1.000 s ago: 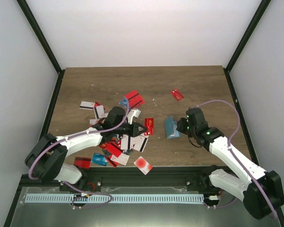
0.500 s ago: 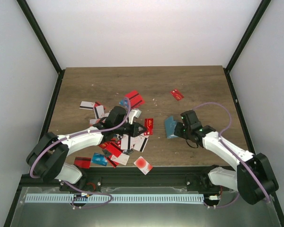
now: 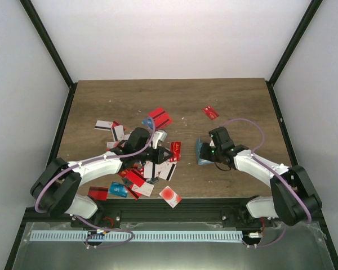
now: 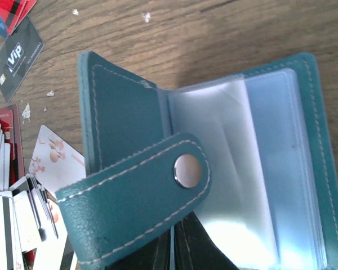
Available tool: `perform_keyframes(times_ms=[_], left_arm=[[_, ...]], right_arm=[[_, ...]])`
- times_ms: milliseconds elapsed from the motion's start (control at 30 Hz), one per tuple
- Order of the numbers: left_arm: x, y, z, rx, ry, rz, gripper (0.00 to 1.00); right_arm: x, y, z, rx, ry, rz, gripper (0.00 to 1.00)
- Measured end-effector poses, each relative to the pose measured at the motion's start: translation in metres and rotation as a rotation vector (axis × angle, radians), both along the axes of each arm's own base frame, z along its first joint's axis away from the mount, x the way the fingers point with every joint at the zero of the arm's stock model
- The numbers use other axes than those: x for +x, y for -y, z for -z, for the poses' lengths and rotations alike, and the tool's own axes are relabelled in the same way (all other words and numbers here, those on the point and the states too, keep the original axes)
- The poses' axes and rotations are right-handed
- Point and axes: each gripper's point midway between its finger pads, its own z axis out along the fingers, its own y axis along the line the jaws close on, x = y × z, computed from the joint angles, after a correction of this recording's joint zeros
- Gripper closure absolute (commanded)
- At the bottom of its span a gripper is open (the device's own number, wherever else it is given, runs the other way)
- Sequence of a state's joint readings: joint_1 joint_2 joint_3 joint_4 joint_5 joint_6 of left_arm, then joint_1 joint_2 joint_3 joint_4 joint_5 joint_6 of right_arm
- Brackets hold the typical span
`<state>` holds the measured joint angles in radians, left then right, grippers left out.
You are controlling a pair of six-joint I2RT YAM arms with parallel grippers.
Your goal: Put the credit cards into the card holder
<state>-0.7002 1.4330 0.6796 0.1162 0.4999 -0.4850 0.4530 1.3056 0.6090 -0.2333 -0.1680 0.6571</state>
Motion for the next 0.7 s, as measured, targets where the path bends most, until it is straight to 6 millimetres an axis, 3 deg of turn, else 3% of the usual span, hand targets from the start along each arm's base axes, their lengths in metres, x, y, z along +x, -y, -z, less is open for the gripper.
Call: perform_keyframes(times_ms=[300, 600, 700], left_arm=[[-0.004, -0.004, 0.006, 0.004, -0.01, 0.005, 0.96], [-0.002, -0.011, 0.009, -0.017, -0.03, 0.001, 0.96], [0.001, -0.013, 0.009, -0.022, -0.037, -0.005, 0.96]], right_arm=[[0.014, -0.038, -0.004, -0.011, 0.02, -0.098, 0.92], [0.013, -0.062, 0.033, -0.062, -0.042, -0.18, 0.85], [0.023, -0.07, 0.034, -0.06, -0.026, -0.193, 0.84]])
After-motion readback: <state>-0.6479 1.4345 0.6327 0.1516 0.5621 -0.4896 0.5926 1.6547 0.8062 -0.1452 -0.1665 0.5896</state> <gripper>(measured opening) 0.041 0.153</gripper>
